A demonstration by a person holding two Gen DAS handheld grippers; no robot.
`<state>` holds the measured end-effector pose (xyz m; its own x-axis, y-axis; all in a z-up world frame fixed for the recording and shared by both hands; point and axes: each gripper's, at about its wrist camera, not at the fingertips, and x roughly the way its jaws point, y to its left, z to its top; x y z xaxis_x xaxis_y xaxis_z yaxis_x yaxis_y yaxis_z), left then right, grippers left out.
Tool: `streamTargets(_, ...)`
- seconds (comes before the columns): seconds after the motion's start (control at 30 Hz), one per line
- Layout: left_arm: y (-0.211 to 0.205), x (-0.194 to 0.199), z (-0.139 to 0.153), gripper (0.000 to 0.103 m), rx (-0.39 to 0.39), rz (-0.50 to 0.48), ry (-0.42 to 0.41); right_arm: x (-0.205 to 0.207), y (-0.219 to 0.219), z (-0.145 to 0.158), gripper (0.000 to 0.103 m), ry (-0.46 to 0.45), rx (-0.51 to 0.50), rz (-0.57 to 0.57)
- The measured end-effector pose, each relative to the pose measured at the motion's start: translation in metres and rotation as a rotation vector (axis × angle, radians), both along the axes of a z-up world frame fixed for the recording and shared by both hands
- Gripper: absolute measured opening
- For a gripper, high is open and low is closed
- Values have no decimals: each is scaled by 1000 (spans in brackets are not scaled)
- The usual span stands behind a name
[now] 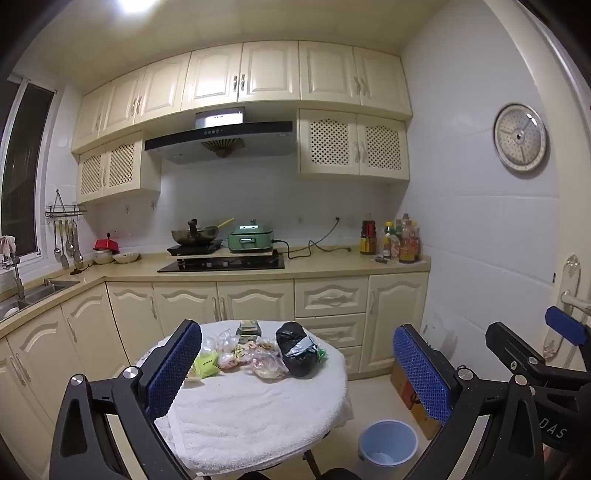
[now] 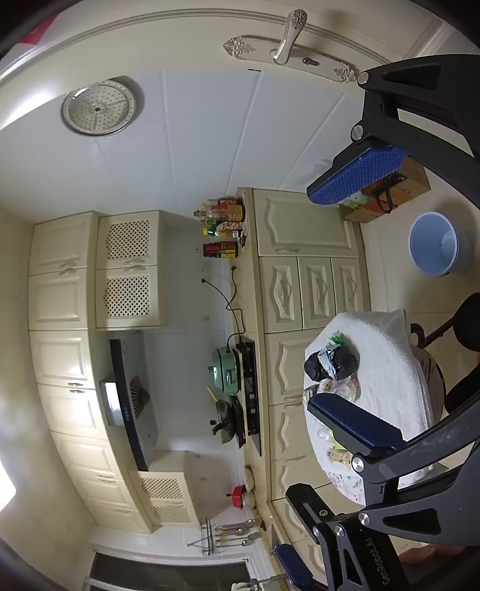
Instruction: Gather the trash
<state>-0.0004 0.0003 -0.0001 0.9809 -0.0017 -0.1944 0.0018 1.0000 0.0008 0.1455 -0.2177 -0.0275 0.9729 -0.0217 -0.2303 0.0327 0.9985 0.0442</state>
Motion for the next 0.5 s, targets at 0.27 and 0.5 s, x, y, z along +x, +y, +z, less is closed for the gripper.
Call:
streamTargets(0.27,-1,-1,4,102,2,12,-7,1,5,3,103,5,-6,5)
streamTargets(0.5,-2,-7,0,102,2,20,-16,0,0,-2,103,8,-1,21)
